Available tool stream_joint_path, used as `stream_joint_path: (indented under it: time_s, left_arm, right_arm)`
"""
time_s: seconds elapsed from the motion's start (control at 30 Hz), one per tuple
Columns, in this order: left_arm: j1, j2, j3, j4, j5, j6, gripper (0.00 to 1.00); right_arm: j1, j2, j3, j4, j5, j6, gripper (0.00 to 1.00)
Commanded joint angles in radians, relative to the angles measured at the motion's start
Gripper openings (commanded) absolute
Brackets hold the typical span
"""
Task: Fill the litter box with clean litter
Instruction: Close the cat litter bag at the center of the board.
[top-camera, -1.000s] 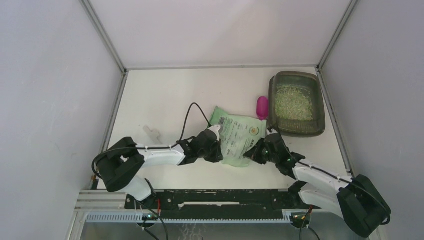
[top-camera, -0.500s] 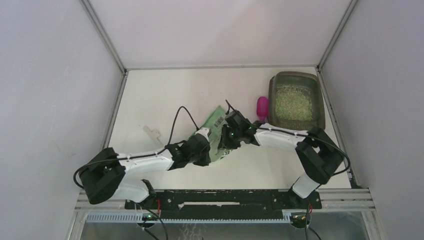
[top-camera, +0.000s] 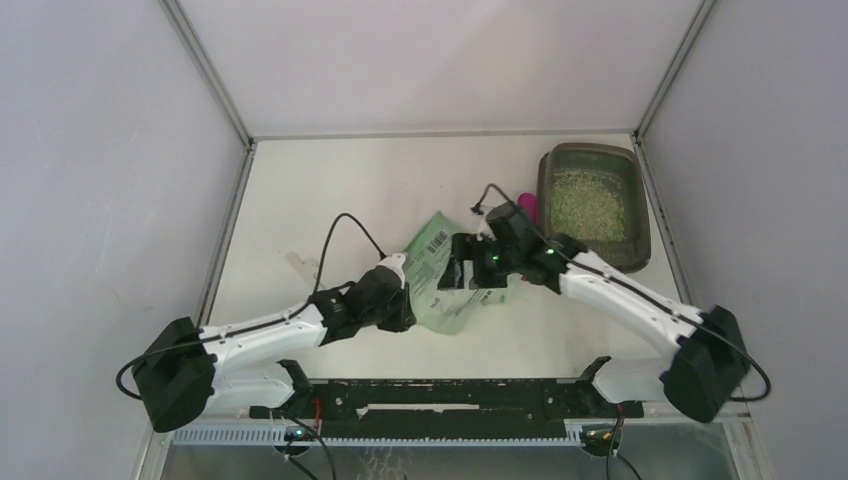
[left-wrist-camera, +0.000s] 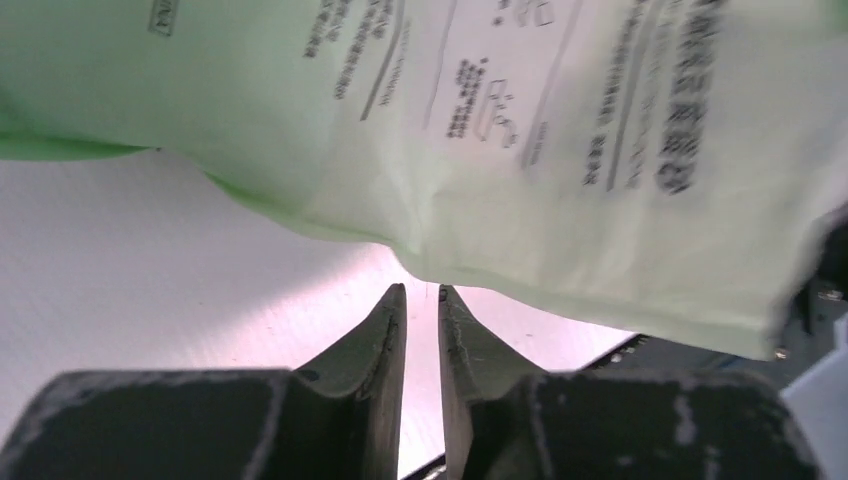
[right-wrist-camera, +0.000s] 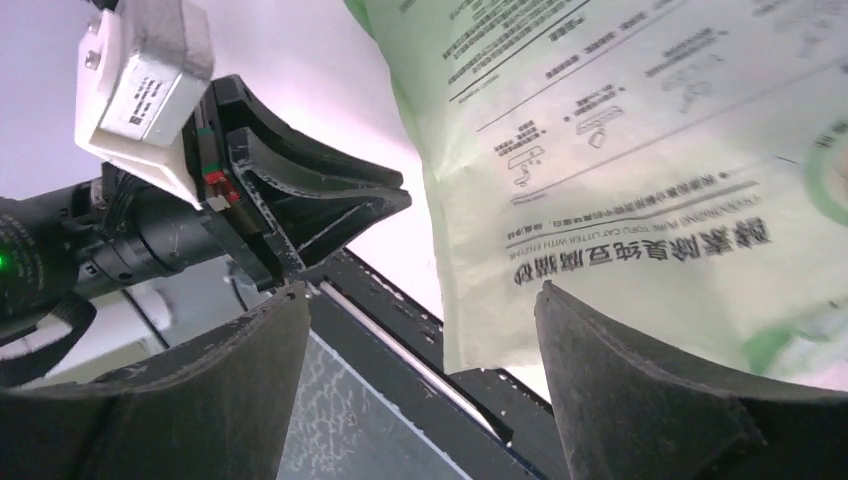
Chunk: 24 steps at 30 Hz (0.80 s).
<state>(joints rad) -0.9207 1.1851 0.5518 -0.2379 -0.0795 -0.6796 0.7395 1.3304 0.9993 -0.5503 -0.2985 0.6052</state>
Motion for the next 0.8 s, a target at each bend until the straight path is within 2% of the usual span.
stream_joint_path:
  time_s: [0.0, 0.03, 0.07, 0.3, 0.37, 0.63, 0.67, 0.7, 0.77]
  left_arm:
    - [-0.021, -0.087, 0.066, 0.008, 0.071, 0.024, 0.24]
    - [-0.031, -0.093, 0.087, -0.010, 0.092, 0.031, 0.25]
    - [-0.044, -0.097, 0.111, -0.022, 0.105, 0.035, 0.26]
    - [-0.141, -0.060, 0.187, -0.046, 0.123, 0.024, 0.30]
    - [-0.158, -0.042, 0.190, -0.045, 0.119, 0.020, 0.35]
    - [-0.224, 0.017, 0.203, -0.040, 0.118, 0.029, 0.40]
    - [-0.228, 0.018, 0.200, -0.039, 0.116, 0.030, 0.43]
    - [-0.231, 0.016, 0.196, -0.041, 0.116, 0.033, 0.51]
    - [-0.245, 0.003, 0.191, -0.040, 0.104, 0.045, 0.72]
  right_arm:
    - [-0.113, -0.143, -0.118, -0.029, -0.093, 0.047, 0.89]
    - [-0.139, -0.182, -0.147, -0.025, -0.111, 0.061, 0.97]
    - [-0.160, -0.209, -0.172, -0.023, -0.121, 0.073, 0.99]
    - [-0.294, -0.333, -0.319, -0.036, -0.105, 0.133, 0.99]
    - [-0.327, -0.365, -0.357, -0.029, -0.084, 0.145, 0.99]
    - [-0.465, -0.426, -0.487, 0.083, -0.051, 0.169, 0.99]
    - [-0.472, -0.418, -0.493, 0.099, -0.045, 0.175, 0.99]
    - [-0.475, -0.407, -0.498, 0.122, -0.036, 0.180, 0.99]
    - [-0.475, -0.384, -0.512, 0.179, -0.029, 0.193, 0.99]
